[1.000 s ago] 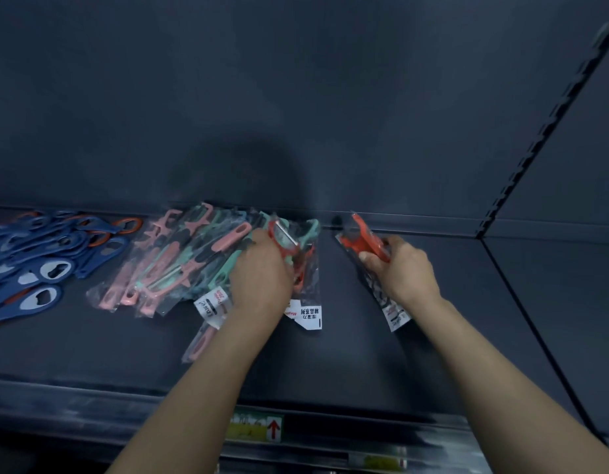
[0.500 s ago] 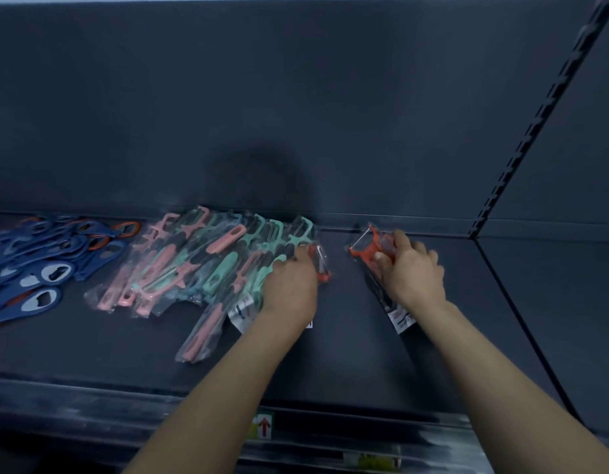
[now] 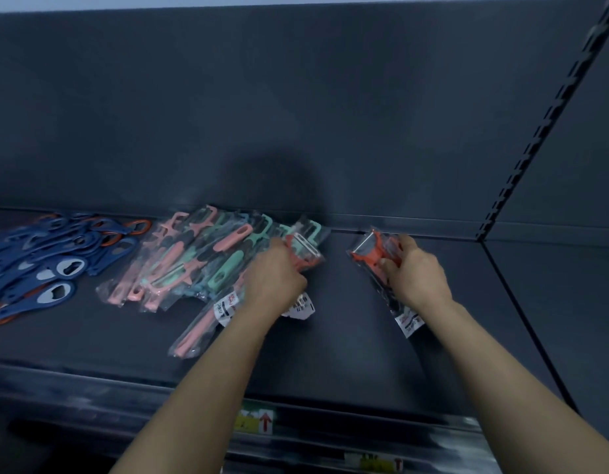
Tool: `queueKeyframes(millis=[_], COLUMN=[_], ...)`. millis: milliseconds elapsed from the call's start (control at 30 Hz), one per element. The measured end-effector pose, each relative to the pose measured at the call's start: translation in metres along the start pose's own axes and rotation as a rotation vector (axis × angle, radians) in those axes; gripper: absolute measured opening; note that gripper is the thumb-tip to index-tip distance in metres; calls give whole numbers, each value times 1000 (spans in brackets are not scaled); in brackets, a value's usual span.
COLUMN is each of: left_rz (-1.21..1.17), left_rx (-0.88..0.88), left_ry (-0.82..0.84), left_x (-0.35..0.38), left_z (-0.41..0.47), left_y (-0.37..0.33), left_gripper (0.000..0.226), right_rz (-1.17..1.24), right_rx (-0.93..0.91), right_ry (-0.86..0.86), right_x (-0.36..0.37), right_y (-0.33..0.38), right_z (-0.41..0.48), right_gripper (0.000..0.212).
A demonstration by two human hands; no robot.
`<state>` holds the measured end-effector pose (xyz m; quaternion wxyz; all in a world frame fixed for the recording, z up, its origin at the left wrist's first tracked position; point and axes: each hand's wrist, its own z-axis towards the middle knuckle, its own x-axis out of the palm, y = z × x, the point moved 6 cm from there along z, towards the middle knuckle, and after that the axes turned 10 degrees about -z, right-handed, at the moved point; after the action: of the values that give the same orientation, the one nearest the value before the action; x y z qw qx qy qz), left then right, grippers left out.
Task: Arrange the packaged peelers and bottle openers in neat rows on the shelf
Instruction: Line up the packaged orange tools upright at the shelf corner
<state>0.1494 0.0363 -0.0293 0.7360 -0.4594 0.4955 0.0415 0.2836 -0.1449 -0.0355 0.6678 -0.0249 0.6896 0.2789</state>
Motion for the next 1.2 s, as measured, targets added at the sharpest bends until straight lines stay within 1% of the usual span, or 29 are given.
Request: queueKeyframes(millis=[167, 233, 300, 400, 467, 567, 633, 700, 767, 833, 933, 967, 1033, 1067, 1100, 1133, 1200], left_rz=[-404, -475, -409, -142, -5, 162, 240, 251, 229, 202, 162, 124, 58, 58, 82, 113, 141], left_rx=[-147, -189, -208, -161, -78, 130, 237, 279, 289, 290, 256, 226, 152, 129, 121, 122, 120], left_ry=[-40, -62, -109, -205, -244, -294, -268, -207, -148, -92, -49, -36, 27, 71, 108, 131, 142], left_x=[-24, -32, -41, -51, -52, -45, -36, -26, -17, -9, -2, -1, 2, 5, 9, 11, 13], left_z=[13, 17, 17, 13, 10, 4, 0, -1, 0, 0, -1, -1, 2, 3, 4, 4, 7], left_y=[20, 30, 38, 43, 37, 18, 9, 7, 7, 6, 4, 3, 2, 1, 0, -1, 0], left_gripper=[38, 37, 37, 37, 37, 36, 36, 38, 44, 57, 69, 73, 92, 102, 107, 104, 81], right_rz=[51, 63, 73, 68, 68, 81, 73, 30, -34, -108, -182, -192, -202, -203, -194, -168, -52], right_rx=[-19, -19, -18, -36, -59, -93, -116, -107, -73, -34, -2, 5, 11, 14, 20, 29, 51], right_ry=[-3, 7, 14, 8, 3, -7, -16, -13, 5, 18, 11, 15, 42, 60, 75, 81, 70], right_x=[3, 4, 5, 7, 8, 9, 9, 10, 12, 13, 11, 11, 11, 12, 12, 12, 10], right_y=[4, 5, 6, 11, 16, 20, 22, 21, 17, 12, 8, 8, 7, 6, 6, 6, 4], right_z=[1, 2, 3, 4, 4, 4, 5, 7, 8, 8, 6, 5, 2, 0, -1, -3, -5], right_gripper=[37, 38, 40, 45, 54, 61, 56, 51, 46, 42, 38, 40, 55, 63, 68, 69, 61])
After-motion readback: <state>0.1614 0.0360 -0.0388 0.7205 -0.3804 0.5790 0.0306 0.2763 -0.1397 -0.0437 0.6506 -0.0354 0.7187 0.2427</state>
